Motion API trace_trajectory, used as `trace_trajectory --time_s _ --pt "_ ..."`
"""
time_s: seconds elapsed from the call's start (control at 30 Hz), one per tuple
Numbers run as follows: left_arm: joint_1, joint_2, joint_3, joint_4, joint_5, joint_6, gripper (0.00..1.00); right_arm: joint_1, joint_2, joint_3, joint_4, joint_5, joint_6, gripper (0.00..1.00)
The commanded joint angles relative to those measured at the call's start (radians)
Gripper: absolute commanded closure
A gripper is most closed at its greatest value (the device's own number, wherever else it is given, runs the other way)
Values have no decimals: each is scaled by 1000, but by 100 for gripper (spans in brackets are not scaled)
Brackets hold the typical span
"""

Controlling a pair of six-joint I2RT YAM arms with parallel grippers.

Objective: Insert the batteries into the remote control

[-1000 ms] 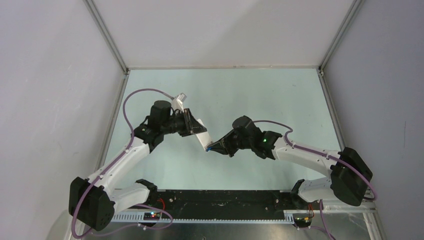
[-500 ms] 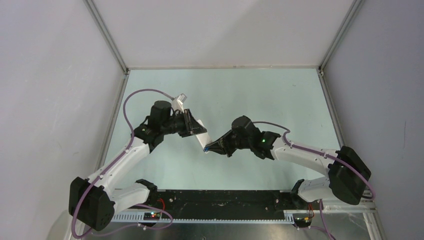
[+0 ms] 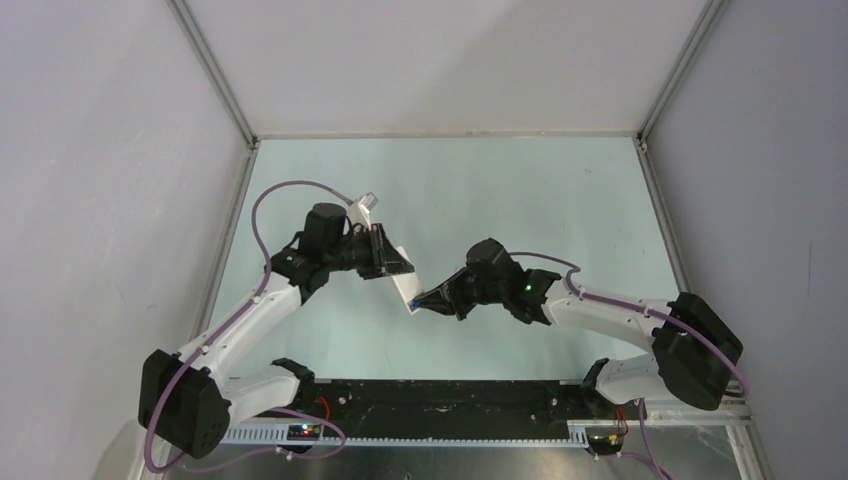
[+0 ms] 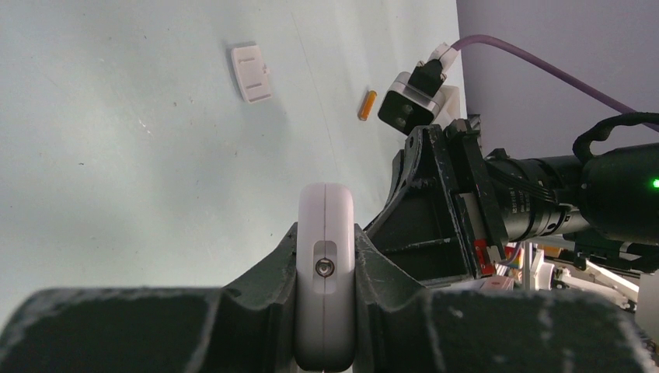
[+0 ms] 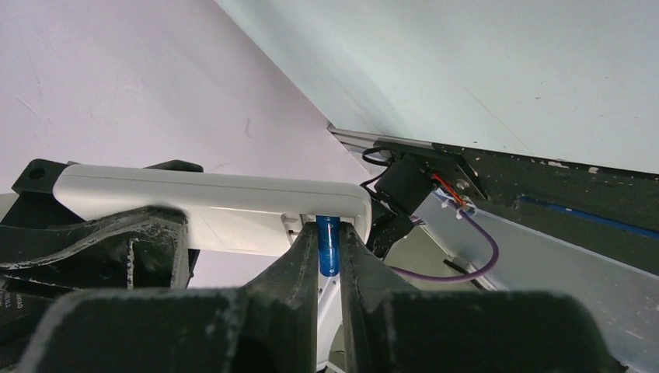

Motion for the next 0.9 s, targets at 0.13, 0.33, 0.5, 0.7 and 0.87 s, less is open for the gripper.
trace_trajectory --time_s 0.13,0.33,0.5,0.7,0.87 --pt "-5 -1 61 4 48 28 100 -8 -19 -28 32 -17 38 86" --pt "-5 0 69 1 41 35 100 -7 -24 -29 20 -19 56 85" --pt "-5 9 69 -1 31 43 100 -6 -39 -29 -1 -9 86 84" --pt "-7 19 67 -3 17 60 100 6 -40 -29 18 -12 133 84" --pt "-10 25 68 -2 13 73 100 15 -25 -30 35 -24 163 85"
